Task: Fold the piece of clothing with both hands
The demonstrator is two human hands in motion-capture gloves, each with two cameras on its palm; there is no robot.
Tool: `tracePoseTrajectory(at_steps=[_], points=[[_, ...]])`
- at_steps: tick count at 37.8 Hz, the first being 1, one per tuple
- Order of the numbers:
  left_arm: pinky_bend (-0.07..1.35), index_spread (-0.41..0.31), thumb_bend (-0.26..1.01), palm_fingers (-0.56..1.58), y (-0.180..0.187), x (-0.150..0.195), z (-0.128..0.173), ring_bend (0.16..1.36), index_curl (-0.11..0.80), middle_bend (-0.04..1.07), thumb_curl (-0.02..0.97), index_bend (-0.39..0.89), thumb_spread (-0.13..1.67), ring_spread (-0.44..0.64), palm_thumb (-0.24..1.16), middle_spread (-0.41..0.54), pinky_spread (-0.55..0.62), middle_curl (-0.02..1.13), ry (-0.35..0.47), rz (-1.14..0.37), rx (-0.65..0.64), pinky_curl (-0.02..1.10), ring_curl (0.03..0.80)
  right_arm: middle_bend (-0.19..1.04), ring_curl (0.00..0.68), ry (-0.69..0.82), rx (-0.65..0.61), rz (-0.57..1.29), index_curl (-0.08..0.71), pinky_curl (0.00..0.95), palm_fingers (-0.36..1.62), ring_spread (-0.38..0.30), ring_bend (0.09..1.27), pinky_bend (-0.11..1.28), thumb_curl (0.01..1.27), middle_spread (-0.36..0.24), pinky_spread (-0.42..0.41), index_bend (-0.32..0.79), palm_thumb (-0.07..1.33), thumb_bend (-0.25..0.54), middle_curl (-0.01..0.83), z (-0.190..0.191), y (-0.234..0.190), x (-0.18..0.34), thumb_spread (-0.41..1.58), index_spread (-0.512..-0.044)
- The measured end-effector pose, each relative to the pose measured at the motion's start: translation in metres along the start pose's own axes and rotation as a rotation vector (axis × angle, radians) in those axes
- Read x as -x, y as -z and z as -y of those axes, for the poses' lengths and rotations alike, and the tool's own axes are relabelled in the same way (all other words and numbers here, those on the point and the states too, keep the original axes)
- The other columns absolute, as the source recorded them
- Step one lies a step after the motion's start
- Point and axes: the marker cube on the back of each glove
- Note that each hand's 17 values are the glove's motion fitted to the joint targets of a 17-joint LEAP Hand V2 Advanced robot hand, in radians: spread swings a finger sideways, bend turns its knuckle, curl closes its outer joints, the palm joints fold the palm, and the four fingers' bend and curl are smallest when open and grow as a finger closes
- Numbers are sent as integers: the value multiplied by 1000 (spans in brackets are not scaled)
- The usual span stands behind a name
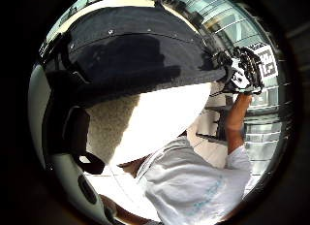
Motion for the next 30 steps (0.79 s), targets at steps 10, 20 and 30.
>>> tracePoseTrajectory(at_steps=[10, 20, 30], points=[[196, -343, 15, 1336, 83, 14, 65, 646, 413, 443, 321, 215, 1214, -395, 726, -375, -236, 486, 42, 38, 111, 358, 392, 461, 426, -86, -25, -47, 360, 350, 1423, -266, 749, 425, 297, -256, -302, 161, 933, 82, 447, 84, 90, -31, 1132, -316], [187, -356, -6, 1329, 52, 52, 185, 702, 451, 483, 312, 228, 1232, -406, 751, -385, -259, 507, 251, 82, 306, 381, 420, 510, 463, -400, 136, -215, 382, 363, 1390, -243, 817, 440, 285, -252, -329, 178, 957, 49, 471, 164, 127, -29, 1134, -314], [146, -360, -10, 1259, 52, 43, 164, 671, 492, 543, 297, 285, 1267, -395, 752, -385, -213, 528, 315, 124, 297, 370, 418, 536, 468, -349, 82, -234, 415, 367, 1398, -233, 805, 440, 266, -247, -334, 208, 938, -5, 482, 224, 82, -42, 1130, -320]])
